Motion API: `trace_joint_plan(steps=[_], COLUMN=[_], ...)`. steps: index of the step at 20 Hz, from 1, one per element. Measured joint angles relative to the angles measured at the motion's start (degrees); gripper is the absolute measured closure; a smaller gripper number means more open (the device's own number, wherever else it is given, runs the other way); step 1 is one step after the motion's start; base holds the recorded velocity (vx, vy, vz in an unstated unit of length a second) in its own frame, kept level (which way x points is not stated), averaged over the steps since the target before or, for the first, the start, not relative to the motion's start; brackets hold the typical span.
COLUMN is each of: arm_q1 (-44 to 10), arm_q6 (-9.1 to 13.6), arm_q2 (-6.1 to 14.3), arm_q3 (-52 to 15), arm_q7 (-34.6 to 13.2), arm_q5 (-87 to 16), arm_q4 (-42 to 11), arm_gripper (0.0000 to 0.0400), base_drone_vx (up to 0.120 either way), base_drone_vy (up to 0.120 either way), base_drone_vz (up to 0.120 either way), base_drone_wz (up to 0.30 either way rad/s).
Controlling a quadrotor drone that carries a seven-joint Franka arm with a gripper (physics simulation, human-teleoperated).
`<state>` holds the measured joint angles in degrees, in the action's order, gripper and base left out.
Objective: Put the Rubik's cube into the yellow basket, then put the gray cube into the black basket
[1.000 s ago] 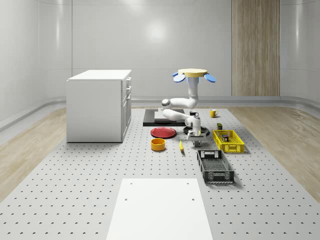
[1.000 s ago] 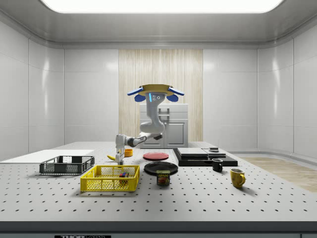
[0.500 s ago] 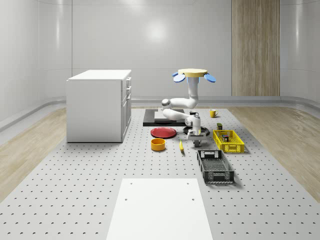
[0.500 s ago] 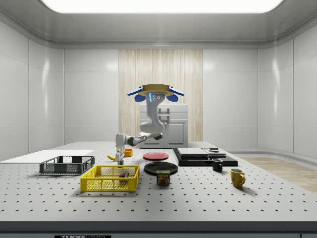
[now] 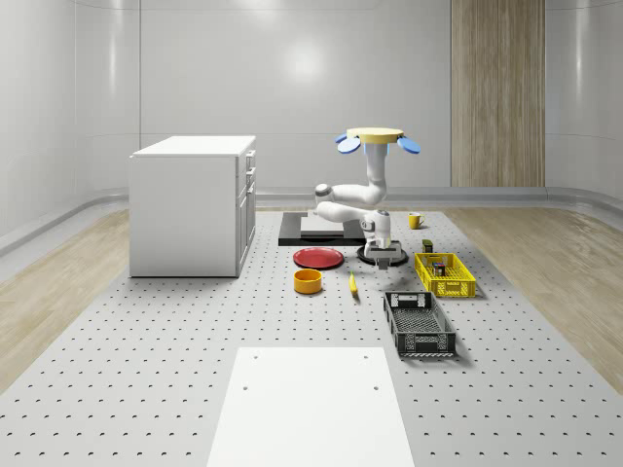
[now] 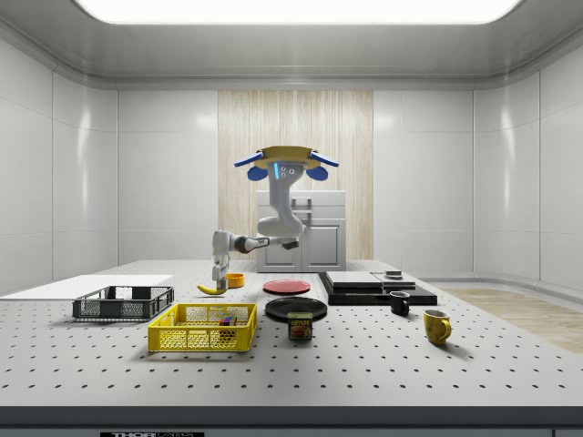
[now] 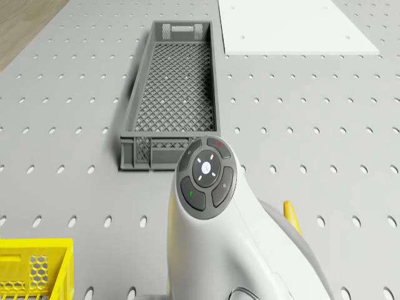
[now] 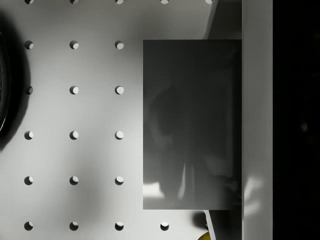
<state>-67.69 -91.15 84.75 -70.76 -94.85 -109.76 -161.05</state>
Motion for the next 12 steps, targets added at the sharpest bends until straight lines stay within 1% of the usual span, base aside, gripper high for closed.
trace_joint_plan(steps=[2, 3, 4, 10, 12], arm_q1=[0.1, 0.1, 0.1, 0.0, 0.0], arm_q6=[0.2, 0.3, 0.3, 0.3, 0.3], arm_q2=[0.1, 0.1, 0.1, 0.4, 0.5], arm_q3=[-0.7, -1.0, -1.2, -1.9, -2.0], arm_q7=[-0.1, -0.1, -0.1, -0.2, -0.2], arm_q5=[0.7, 1.0, 1.2, 1.9, 2.1], arm_q4=[-0.2, -0.3, -0.3, -0.5, -0.5], arm_gripper=[0.015, 0.015, 0.015, 0.015, 0.015], base_drone_vx=[0.0, 0.0, 0.0, 0.0, 0.1], base_drone_vy=[0.0, 0.0, 0.08, 0.12, 0.12], base_drone_vz=[0.12, 0.04, 0.0, 0.0, 0.0], base_drone_wz=[0.0, 0.0, 0.0, 0.0, 0.0])
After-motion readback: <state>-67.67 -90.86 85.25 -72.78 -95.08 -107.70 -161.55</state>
